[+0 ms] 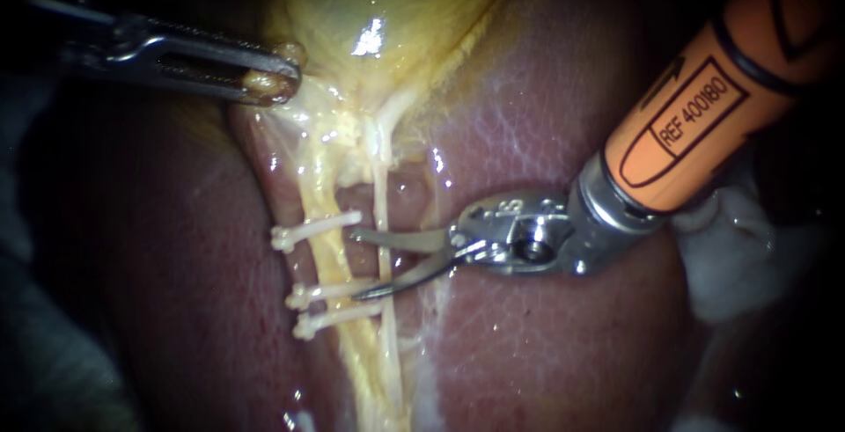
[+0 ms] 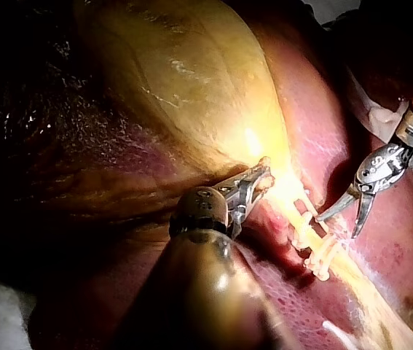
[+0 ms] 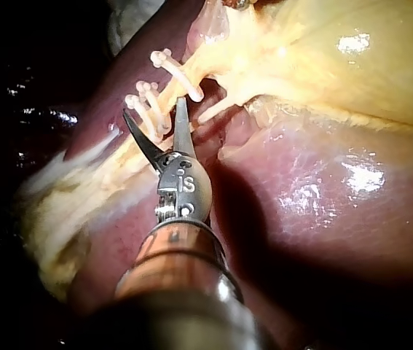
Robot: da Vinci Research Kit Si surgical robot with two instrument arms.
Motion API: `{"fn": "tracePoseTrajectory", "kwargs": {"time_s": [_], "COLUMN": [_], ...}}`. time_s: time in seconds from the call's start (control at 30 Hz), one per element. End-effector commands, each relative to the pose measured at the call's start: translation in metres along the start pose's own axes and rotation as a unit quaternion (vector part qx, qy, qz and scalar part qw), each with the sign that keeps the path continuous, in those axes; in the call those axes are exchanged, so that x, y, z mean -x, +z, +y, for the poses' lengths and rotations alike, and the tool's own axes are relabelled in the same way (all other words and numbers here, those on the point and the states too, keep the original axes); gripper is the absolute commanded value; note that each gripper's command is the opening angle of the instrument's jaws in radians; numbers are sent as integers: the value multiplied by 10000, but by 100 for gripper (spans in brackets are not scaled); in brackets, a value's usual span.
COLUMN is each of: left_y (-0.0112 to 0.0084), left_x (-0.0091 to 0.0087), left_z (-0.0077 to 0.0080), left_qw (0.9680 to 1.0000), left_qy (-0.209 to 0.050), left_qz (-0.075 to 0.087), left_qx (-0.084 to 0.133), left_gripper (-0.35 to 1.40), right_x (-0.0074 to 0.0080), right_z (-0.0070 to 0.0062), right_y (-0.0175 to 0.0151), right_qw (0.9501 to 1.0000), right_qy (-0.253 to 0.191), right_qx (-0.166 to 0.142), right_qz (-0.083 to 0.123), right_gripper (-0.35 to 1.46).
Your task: Go to the cutting position left tube
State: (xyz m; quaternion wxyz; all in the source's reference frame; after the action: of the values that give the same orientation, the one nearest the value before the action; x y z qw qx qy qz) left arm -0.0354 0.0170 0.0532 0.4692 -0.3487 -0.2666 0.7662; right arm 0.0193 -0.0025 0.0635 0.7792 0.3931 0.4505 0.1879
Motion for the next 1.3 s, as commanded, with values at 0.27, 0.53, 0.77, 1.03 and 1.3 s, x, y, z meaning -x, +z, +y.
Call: {"fn": "tracePoseTrajectory", "kwargs": {"time_s": [0.27, 0.53, 0.77, 1.03, 1.3], "left_y": [0, 0, 0, 1, 2], "left_x": [0, 0, 0, 0, 0], "left_z": [0, 0, 0, 0, 0], "left_qw": [10000, 10000, 10000, 10000, 10000], "left_qy": [-1, -2, -2, -2, -2], "left_qz": [2, 2, 3, 4, 6], "left_qx": [-4, -4, -5, -7, -10], "left_gripper": [-35, -35, -35, -35, -35], "right_x": [18, 30, 31, 21, 9], "right_z": [11, 35, 45, 36, 20], "right_y": [10, 15, 23, 40, 61], "right_qw": [9998, 9997, 9993, 9982, 9963], "right_qy": [-87, -133, -222, -387, -439], "right_qx": [-51, -52, -174, -451, -723], "right_qz": [-184, -206, -245, -80, 149], "right_gripper": [136, 136, 137, 137, 137]}}
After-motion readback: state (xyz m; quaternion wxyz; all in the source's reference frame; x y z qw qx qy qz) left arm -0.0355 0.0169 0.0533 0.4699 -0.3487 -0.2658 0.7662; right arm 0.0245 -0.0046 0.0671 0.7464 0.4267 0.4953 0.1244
